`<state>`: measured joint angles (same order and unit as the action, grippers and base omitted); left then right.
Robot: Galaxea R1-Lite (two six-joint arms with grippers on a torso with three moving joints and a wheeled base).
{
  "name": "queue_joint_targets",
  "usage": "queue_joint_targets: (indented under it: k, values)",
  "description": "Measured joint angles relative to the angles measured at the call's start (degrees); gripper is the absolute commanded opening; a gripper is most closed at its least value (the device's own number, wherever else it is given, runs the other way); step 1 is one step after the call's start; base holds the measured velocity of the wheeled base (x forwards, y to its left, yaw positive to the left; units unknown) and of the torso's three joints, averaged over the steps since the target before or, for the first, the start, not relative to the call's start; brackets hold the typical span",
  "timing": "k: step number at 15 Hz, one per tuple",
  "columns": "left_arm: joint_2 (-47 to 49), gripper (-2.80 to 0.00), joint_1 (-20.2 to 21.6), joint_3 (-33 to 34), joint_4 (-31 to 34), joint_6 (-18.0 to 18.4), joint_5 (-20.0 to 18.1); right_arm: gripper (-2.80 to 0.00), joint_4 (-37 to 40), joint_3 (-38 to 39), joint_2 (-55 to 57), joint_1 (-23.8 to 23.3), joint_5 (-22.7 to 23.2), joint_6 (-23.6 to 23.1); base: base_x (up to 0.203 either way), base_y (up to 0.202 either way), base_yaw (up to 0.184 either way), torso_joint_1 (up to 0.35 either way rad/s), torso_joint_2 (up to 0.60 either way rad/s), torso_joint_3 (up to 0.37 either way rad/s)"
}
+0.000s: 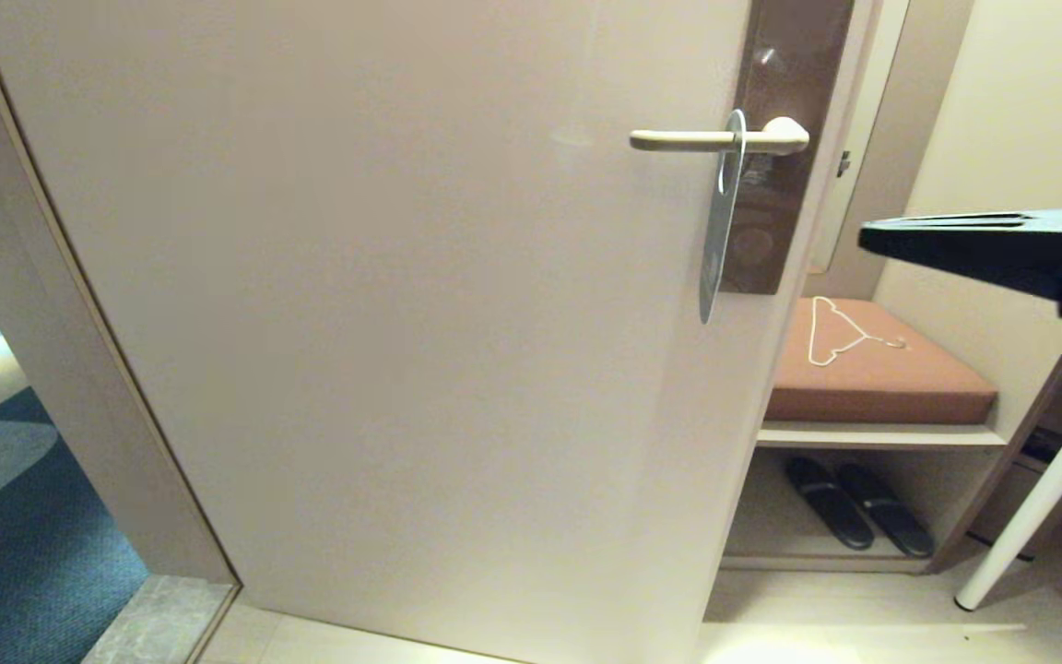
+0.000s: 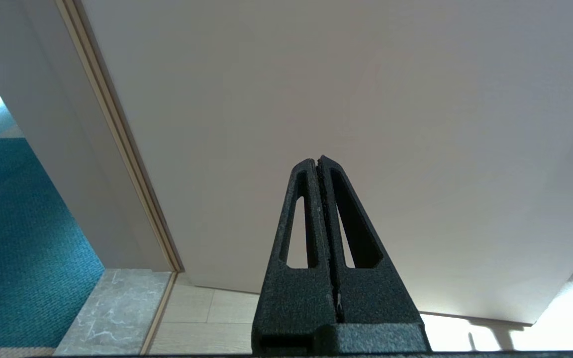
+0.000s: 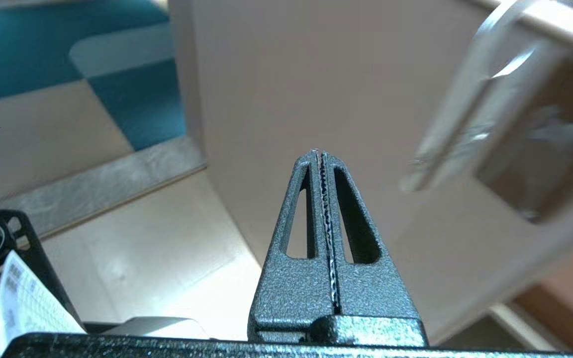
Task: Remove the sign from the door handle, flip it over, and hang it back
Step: Hang the sign back with the other side facing out
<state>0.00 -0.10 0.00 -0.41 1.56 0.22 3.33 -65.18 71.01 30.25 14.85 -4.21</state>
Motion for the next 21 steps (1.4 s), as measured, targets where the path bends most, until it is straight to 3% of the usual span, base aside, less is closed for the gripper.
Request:
queue_joint_targets:
  k: [2, 6, 14, 21]
  values:
    - [0.0, -2.80, 0.0, 0.0, 0.0, 0.0, 0.0, -2.80, -5.2, 0.2, 3.9, 0.7, -0.4, 1.8, 0.000, 0.000, 0.000, 0.000, 0.00, 0.000]
    - [0.0, -2.80, 0.0, 0.0, 0.0, 0.0, 0.0, -2.80, -16.5, 1.0, 11.2, 1.0, -6.5, 4.1, 0.000, 0.000, 0.000, 0.000, 0.00, 0.000]
    - [0.0, -2.80, 0.0, 0.0, 0.0, 0.0, 0.0, -2.80, -40.7, 9.0, 19.6, 1.9, -7.6, 4.1, 0.000, 0.000, 0.000, 0.000, 0.00, 0.000]
    - [0.0, -2.80, 0.0, 0.0, 0.0, 0.0, 0.0, -2.80, -47.6, 15.4, 18.9, 1.9, -14.1, 4.3, 0.000, 0.000, 0.000, 0.000, 0.00, 0.000]
